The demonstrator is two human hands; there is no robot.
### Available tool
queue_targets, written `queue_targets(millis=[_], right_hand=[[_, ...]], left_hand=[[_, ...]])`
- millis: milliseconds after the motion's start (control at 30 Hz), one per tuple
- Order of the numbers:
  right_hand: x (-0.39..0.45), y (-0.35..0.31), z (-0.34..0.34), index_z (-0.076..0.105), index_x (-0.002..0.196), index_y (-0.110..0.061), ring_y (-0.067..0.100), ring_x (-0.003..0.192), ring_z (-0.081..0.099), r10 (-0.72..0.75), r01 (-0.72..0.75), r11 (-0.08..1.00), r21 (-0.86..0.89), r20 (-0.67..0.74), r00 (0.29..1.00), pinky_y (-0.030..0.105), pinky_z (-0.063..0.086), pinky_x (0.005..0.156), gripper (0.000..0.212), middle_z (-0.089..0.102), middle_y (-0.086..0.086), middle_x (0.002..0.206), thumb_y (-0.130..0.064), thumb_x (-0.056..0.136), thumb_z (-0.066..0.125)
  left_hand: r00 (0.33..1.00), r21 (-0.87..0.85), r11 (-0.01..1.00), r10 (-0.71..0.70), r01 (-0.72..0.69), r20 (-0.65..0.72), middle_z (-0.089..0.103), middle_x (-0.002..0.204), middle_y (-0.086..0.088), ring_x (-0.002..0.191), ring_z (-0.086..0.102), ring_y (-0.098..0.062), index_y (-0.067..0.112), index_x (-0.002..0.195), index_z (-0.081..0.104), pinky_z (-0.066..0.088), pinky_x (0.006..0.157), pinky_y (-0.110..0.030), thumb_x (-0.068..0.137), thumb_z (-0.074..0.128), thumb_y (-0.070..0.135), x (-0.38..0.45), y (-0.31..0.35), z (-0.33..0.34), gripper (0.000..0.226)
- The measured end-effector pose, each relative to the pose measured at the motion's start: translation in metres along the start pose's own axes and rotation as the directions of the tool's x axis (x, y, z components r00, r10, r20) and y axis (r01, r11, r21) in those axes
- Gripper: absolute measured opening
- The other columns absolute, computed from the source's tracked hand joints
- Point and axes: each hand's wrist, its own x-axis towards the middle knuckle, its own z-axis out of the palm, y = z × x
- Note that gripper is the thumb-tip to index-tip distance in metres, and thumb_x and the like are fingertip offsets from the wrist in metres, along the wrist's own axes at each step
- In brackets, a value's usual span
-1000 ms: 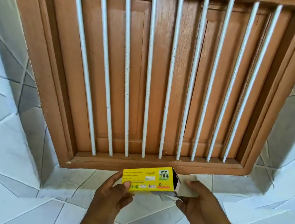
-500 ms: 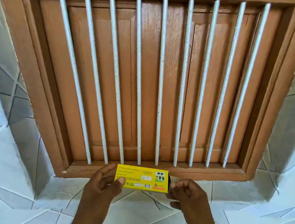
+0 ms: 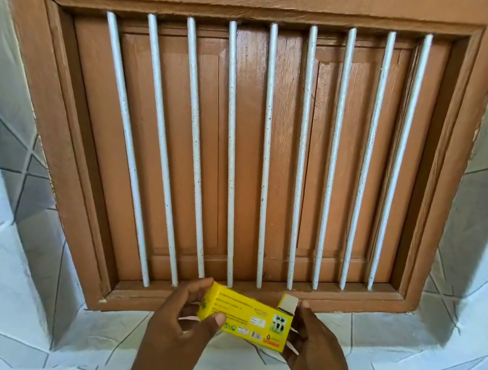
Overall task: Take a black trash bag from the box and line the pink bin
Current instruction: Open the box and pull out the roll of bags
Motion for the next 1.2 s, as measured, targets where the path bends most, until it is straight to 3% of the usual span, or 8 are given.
queue_targets(millis=[200, 400, 533, 667, 800, 967, 1067, 1200], right_hand=[[-0.001, 0.008, 0.005, 0.064, 0.099, -0.004, 0.035, 0.082, 0.057, 0.241, -0.249, 0.946, 0.207, 0.062, 0.968, 0.041, 0.045, 0.069, 0.03, 0.065, 0.018, 0.092, -0.028, 0.098, 0.047], [0.001, 0.022, 0.006, 0.061, 0.094, 0.007, 0.046, 0.061, 0.069, 0.373, -0.439, 0.807, 0.394, 0.236, 0.897, 0.057, 0.056, 0.051, 0.039, 0.069, 0.029, 0.085, -0.027, 0.097, 0.041], [0.004, 0.031, 0.008, 0.056, 0.115, 0.005, 0.046, 0.102, 0.062, 0.381, -0.44, 0.719, 0.538, 0.225, 0.897, 0.046, 0.055, 0.061, 0.039, 0.056, 0.031, 0.116, -0.025, 0.093, 0.045], [0.006, 0.03, -0.001, 0.053, 0.102, 0.016, 0.039, 0.081, 0.058, 0.349, -0.417, 0.792, 0.446, 0.23, 0.909, 0.045, 0.057, 0.05, 0.027, 0.057, 0.028, 0.102, -0.007, 0.088, 0.051], [0.007, 0.018, -0.011, 0.056, 0.093, 0.007, 0.038, 0.078, 0.055, 0.297, -0.341, 0.84, 0.423, 0.167, 0.94, 0.041, 0.054, 0.038, 0.015, 0.058, 0.02, 0.095, 0.0, 0.08, 0.055], [0.011, -0.007, -0.044, 0.059, 0.099, -0.001, 0.032, 0.082, 0.057, 0.064, -0.065, 0.916, 0.396, 0.016, 0.998, 0.033, 0.056, 0.046, 0.05, 0.059, 0.021, 0.103, 0.004, 0.051, 0.071], [0.01, -0.021, -0.065, 0.058, 0.093, -0.01, 0.027, 0.085, 0.056, -0.106, 0.101, 0.943, 0.318, -0.002, 0.994, 0.031, 0.056, 0.06, 0.024, 0.057, 0.015, 0.101, 0.007, 0.077, 0.052], [0.004, -0.028, -0.072, 0.06, 0.097, -0.015, 0.026, 0.084, 0.052, -0.247, 0.238, 0.962, 0.134, 0.053, 0.968, 0.037, 0.046, 0.078, 0.028, 0.058, 0.011, 0.097, 0.006, 0.091, 0.042]], left_hand=[[0.984, 0.197, 0.964, 0.181, -0.178, 0.003, 0.063, 0.106, 0.027, 0.097, 0.064, -0.004, 0.065, 0.109, 0.053, 0.055, 0.08, -0.021, 0.056, 0.064, 0.056, -0.005, 0.017, 0.005, 0.054], [0.88, 0.475, 0.752, 0.461, -0.457, 0.116, 0.056, 0.115, 0.026, 0.108, 0.048, -0.001, 0.046, 0.123, 0.046, 0.038, 0.089, -0.015, 0.067, 0.06, 0.048, -0.01, 0.048, 0.022, 0.058], [0.892, 0.439, 0.777, 0.4, -0.451, 0.209, 0.038, 0.123, 0.034, 0.121, 0.031, 0.007, 0.06, 0.121, 0.025, 0.026, 0.095, -0.009, 0.068, 0.048, 0.056, -0.014, 0.064, 0.029, 0.057], [0.921, 0.403, 0.828, 0.363, -0.389, 0.143, 0.04, 0.123, 0.036, 0.122, 0.035, 0.007, 0.063, 0.118, 0.035, 0.031, 0.098, -0.009, 0.075, 0.057, 0.048, -0.01, 0.068, 0.021, 0.05], [0.983, 0.102, 0.982, 0.169, -0.162, -0.068, 0.063, 0.109, 0.017, 0.1, 0.061, -0.003, 0.043, 0.107, 0.062, 0.052, 0.083, -0.02, 0.078, 0.074, 0.024, 0.003, 0.063, 0.006, 0.037], [0.938, -0.243, 0.97, -0.115, 0.034, -0.328, 0.072, 0.101, -0.005, 0.097, 0.066, -0.028, 0.024, 0.1, 0.068, 0.053, 0.087, -0.048, 0.08, 0.074, 0.01, 0.028, 0.01, -0.02, 0.026], [0.869, -0.415, 0.872, -0.399, 0.26, -0.293, 0.068, 0.095, -0.008, 0.09, 0.062, -0.03, 0.017, 0.093, 0.065, 0.051, 0.077, -0.039, 0.087, 0.066, 0.007, 0.034, -0.036, -0.02, 0.012], [0.762, -0.46, 0.759, -0.605, 0.462, -0.232, 0.064, 0.099, -0.017, 0.075, 0.055, -0.025, 0.007, 0.103, 0.065, 0.044, 0.06, -0.028, 0.084, 0.069, 0.015, 0.032, -0.083, -0.002, 0.021]])
